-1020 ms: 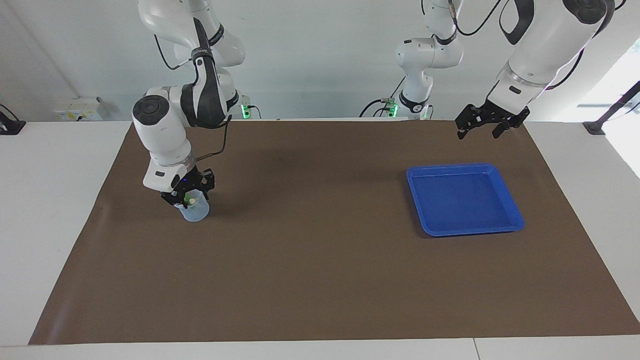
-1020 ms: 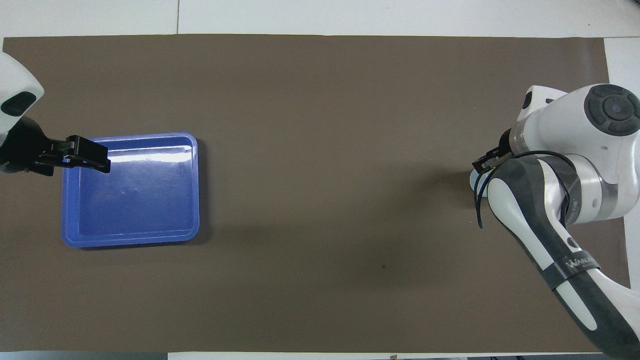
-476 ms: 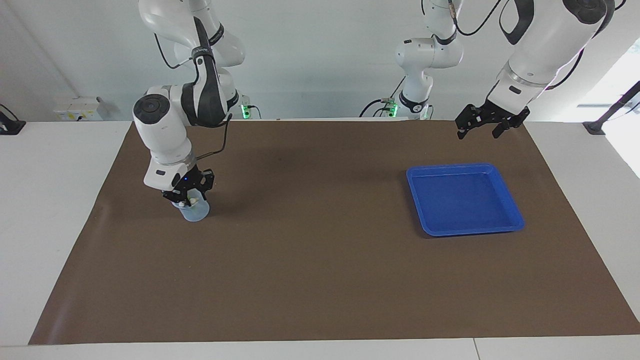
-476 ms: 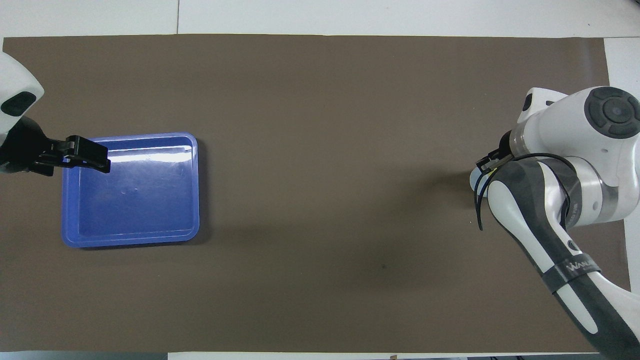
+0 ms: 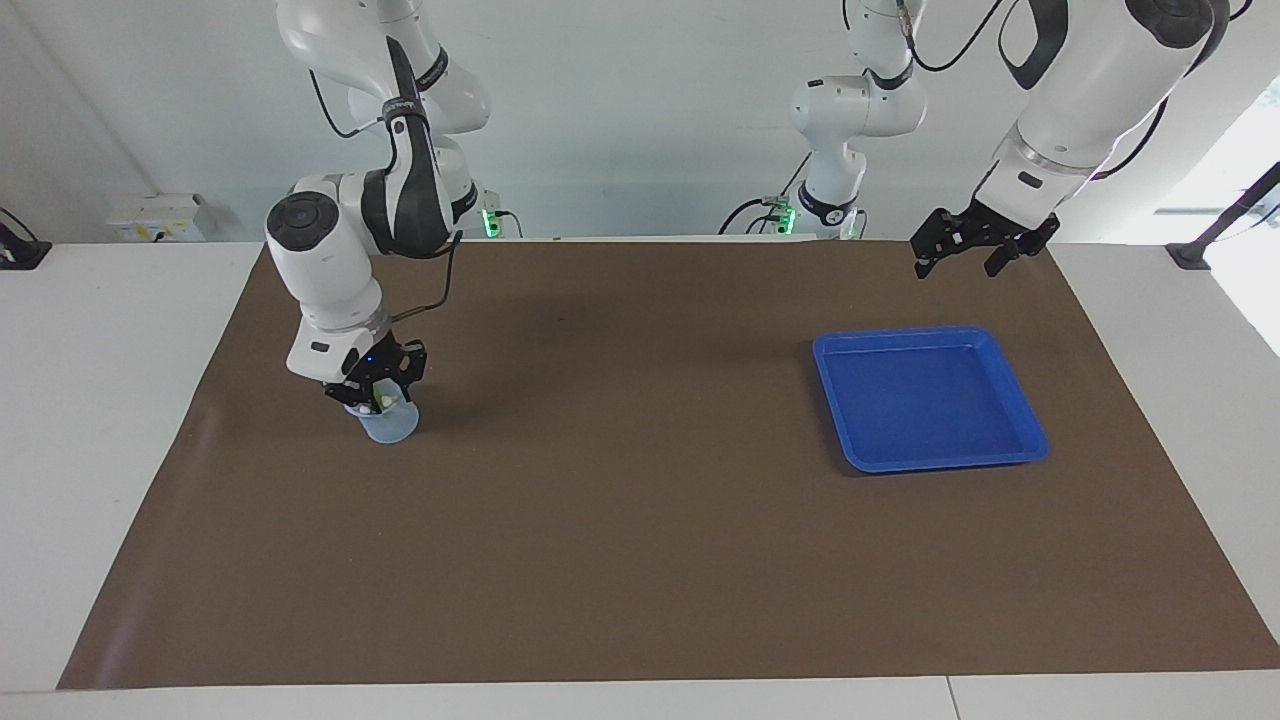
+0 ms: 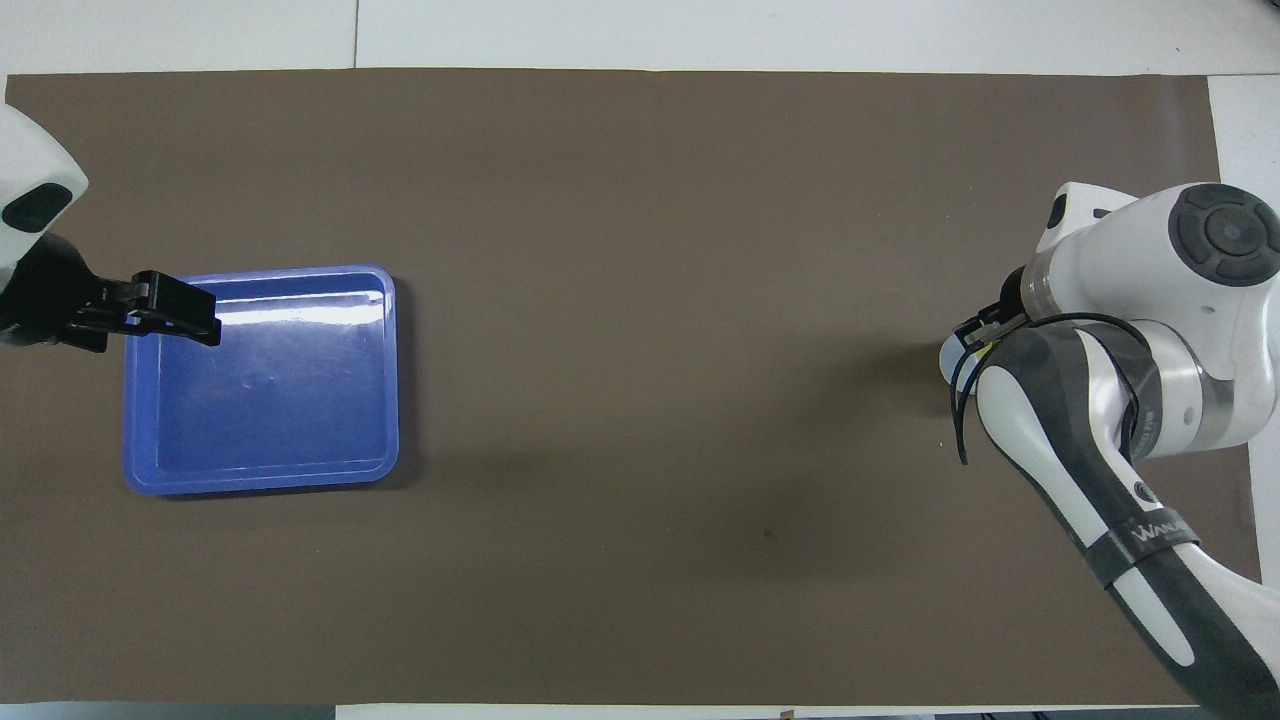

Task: Right arm passes pens to left for tray arrangement
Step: 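Reach the right gripper down to the yellow pen in the white cup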

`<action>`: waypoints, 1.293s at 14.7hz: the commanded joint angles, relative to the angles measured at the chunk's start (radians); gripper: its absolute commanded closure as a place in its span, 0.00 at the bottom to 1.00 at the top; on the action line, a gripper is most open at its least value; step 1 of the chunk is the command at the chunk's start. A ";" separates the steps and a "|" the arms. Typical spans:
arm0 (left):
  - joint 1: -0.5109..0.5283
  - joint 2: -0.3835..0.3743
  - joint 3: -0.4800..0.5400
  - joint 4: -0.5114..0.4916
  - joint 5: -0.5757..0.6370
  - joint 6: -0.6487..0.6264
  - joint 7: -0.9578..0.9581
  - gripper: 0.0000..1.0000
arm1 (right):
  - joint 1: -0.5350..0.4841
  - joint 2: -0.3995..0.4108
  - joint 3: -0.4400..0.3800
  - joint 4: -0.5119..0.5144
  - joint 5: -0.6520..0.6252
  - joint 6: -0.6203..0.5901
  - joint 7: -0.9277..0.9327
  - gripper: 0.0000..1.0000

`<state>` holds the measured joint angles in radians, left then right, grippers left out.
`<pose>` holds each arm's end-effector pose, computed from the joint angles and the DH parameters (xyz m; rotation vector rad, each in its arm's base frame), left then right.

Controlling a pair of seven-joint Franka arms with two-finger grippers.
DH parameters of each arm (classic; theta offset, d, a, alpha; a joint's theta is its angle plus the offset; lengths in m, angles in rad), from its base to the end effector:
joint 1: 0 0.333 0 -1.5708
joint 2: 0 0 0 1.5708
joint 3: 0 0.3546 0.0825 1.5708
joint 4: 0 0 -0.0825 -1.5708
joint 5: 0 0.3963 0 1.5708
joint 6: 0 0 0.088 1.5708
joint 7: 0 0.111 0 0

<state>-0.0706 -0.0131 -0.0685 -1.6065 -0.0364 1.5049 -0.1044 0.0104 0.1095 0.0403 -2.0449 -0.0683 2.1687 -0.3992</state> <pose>0.5478 -0.0813 0.6439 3.1133 -0.0552 -0.1436 0.5860 0.0263 0.4173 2.9962 0.7454 0.0080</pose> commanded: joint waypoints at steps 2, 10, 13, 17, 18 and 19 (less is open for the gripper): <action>-0.002 -0.007 0.006 0.003 0.004 -0.006 0.000 0.00 | -0.009 -0.036 0.000 -0.037 -0.018 0.011 -0.009 0.81; -0.002 -0.008 0.004 0.002 0.004 -0.011 -0.001 0.00 | -0.009 -0.051 0.000 0.064 0.001 -0.101 -0.003 1.00; 0.000 -0.010 0.006 -0.003 0.004 -0.009 -0.008 0.00 | -0.007 -0.131 -0.007 0.089 0.005 -0.139 0.063 1.00; 0.000 -0.010 0.006 -0.004 0.004 -0.011 -0.005 0.00 | 0.002 -0.186 0.012 0.135 0.080 -0.197 0.265 1.00; 0.000 -0.010 0.006 -0.004 0.004 -0.012 -0.005 0.00 | 0.003 -0.176 0.021 0.164 0.119 -0.214 0.342 1.00; 0.000 -0.011 0.006 -0.007 0.004 -0.014 -0.003 0.00 | 0.003 -0.169 0.032 0.178 0.146 -0.214 0.434 1.00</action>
<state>-0.0705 -0.0131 -0.0683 -1.6066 -0.0364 1.5044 -0.1067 0.0119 -0.0840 0.0554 -1.9124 0.0244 1.9777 -0.1045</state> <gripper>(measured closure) 0.000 0.833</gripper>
